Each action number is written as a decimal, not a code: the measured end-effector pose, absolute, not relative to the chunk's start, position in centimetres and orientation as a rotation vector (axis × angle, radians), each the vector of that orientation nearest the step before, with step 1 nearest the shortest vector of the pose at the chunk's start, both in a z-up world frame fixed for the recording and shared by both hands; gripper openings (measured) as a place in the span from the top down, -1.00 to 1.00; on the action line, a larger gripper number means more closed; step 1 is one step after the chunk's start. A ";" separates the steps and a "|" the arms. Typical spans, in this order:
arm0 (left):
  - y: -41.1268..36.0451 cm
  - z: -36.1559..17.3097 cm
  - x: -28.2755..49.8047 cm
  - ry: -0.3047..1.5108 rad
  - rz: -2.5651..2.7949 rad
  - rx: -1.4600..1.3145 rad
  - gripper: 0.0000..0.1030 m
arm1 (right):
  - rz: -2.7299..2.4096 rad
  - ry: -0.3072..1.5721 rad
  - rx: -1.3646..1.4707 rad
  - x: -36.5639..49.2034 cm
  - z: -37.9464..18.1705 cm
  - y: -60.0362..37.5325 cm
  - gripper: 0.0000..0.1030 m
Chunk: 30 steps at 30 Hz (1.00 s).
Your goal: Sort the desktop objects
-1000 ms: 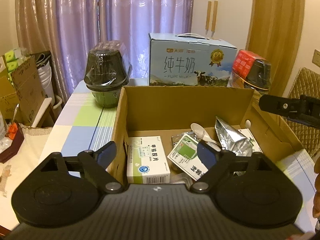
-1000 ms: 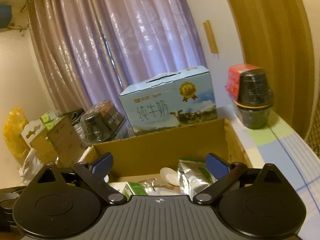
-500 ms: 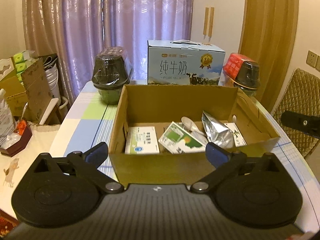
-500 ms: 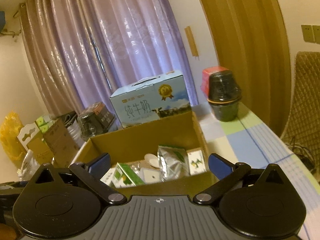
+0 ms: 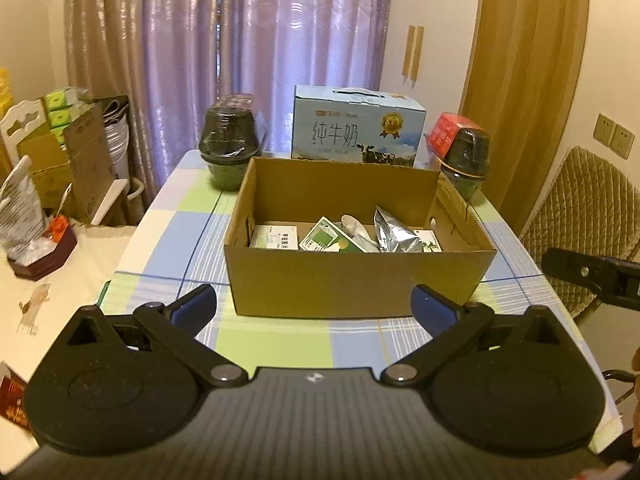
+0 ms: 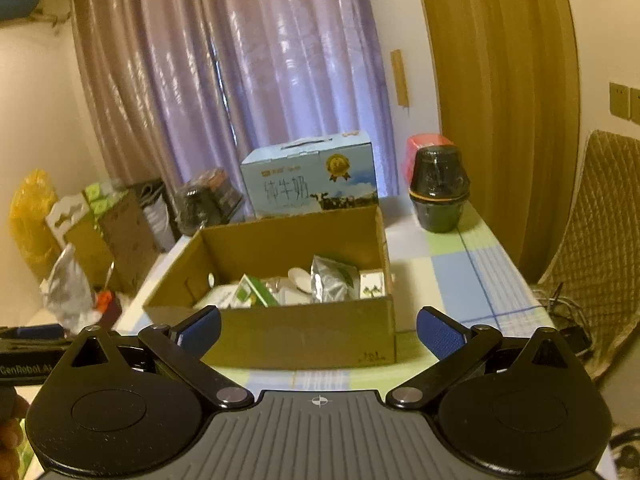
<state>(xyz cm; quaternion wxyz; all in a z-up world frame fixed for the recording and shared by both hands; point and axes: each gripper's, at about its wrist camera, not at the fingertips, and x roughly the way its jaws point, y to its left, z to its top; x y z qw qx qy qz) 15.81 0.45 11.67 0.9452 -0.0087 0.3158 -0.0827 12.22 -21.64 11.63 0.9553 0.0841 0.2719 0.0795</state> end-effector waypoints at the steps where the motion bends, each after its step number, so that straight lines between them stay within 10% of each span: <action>1: 0.5 12.0 15.2 0.644 -0.166 -0.023 -0.97 | 0.161 0.565 0.176 11.8 12.0 -21.9 -0.96; 30: -0.1 14.6 3.3 0.660 -0.148 -0.060 -0.97 | 0.149 0.630 0.204 -0.2 13.8 -23.2 -0.97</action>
